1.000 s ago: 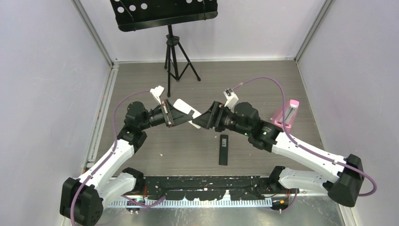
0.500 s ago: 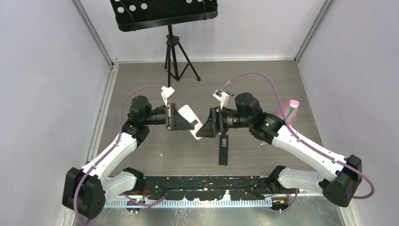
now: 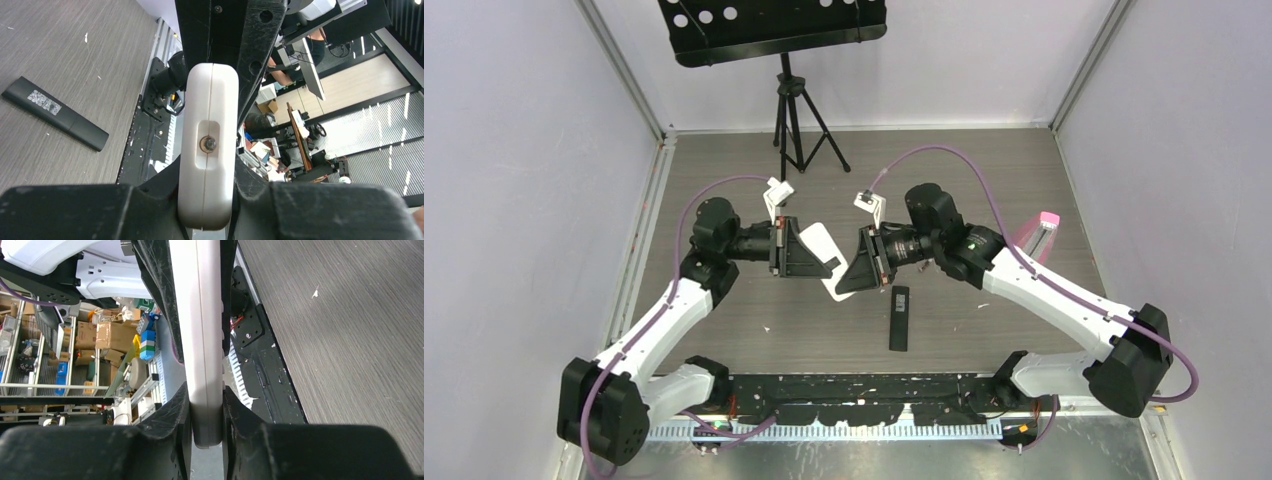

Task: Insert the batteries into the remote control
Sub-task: Adjust the remote control.

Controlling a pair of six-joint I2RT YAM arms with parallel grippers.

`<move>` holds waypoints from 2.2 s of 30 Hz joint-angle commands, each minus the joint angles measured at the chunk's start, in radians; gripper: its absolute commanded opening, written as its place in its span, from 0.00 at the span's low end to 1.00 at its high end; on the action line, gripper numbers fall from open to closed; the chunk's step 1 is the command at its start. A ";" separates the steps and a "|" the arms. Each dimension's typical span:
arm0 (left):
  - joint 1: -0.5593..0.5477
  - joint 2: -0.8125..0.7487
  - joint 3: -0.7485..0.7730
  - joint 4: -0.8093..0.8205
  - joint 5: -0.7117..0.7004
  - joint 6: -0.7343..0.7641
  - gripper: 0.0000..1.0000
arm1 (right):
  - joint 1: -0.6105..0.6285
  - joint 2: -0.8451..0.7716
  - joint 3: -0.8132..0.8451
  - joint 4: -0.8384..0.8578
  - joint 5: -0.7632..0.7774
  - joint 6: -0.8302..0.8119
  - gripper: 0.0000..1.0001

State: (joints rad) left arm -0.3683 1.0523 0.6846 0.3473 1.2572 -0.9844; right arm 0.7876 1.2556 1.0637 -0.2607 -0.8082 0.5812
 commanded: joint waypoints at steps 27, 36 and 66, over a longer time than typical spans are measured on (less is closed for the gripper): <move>0.006 -0.320 0.038 -0.776 -0.897 0.223 1.00 | 0.004 0.145 0.140 -0.001 0.493 -0.012 0.00; 0.009 -0.250 -0.027 -0.307 -0.561 0.024 1.00 | 0.004 0.049 0.013 0.316 0.203 0.196 0.00; 0.011 -0.484 -0.037 -0.358 -0.670 0.022 1.00 | 0.023 0.062 -0.030 0.530 0.011 0.288 0.00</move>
State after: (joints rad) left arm -0.3553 0.4652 0.6579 -0.1741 0.4625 -0.8616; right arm 0.7918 1.3083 1.0283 0.1638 -0.6811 0.8677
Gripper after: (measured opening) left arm 0.994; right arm 0.259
